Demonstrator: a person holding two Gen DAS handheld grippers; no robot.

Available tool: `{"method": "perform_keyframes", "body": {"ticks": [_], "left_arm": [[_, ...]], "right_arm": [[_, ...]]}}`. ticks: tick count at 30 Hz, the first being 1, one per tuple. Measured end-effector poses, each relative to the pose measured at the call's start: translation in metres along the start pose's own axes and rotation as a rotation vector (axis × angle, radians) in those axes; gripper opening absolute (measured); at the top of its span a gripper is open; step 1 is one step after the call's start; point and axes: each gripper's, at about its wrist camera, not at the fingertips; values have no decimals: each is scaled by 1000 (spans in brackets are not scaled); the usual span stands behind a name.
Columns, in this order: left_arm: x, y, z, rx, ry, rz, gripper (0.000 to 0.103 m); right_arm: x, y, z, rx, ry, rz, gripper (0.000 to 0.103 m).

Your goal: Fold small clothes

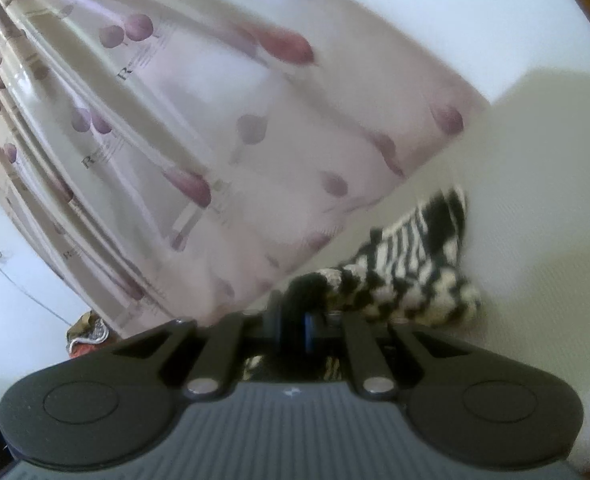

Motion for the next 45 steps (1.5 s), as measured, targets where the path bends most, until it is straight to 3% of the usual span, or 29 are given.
{"method": "perform_keyframes", "body": {"ticks": [6,10,15,23,26,28,29,30,32,33,35,38,40,45], "left_arm": [[-2,36,-47,47,44,4,9],[-6,54,-88,34,89,31,9],[-13,65,-142,3,151,66,9],[-24,58,-196,-36,222,6,10],[-25,55,-204,-46,237,-7,16],[-28,54,-207,-51,232,10,20],[-31,54,-207,-48,233,31,37],[-34,55,-206,-36,231,58,61],[-44,57,-199,10,244,115,78],[-47,58,-196,28,255,125,76],[-49,62,-191,37,262,102,76],[-48,62,-180,42,286,42,79],[-49,59,-173,22,298,-6,81],[-60,38,-163,-73,280,-73,81]], "right_arm": [[9,44,-47,16,-14,40,10],[30,65,-82,16,-45,23,10],[63,76,-130,-7,-110,-29,10],[115,75,-185,-22,-178,-141,11],[129,70,-195,-19,-163,-191,14],[135,67,-198,-2,-156,-224,24],[135,65,-197,16,-164,-217,39],[136,64,-194,36,-154,-211,51],[138,63,-189,81,-129,-242,68],[141,63,-184,109,-110,-275,76],[144,63,-177,144,-72,-328,77],[134,65,-168,132,-41,-298,77],[121,63,-161,97,-66,-220,78],[84,43,-144,16,-250,115,77]]}}
Point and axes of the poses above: each gripper's, at about its wrist camera, not at the fingertips, and z roughly against the way its jaws point, x to its right, y to its top, and after that the axes turned 1 degree about -x, right-handed
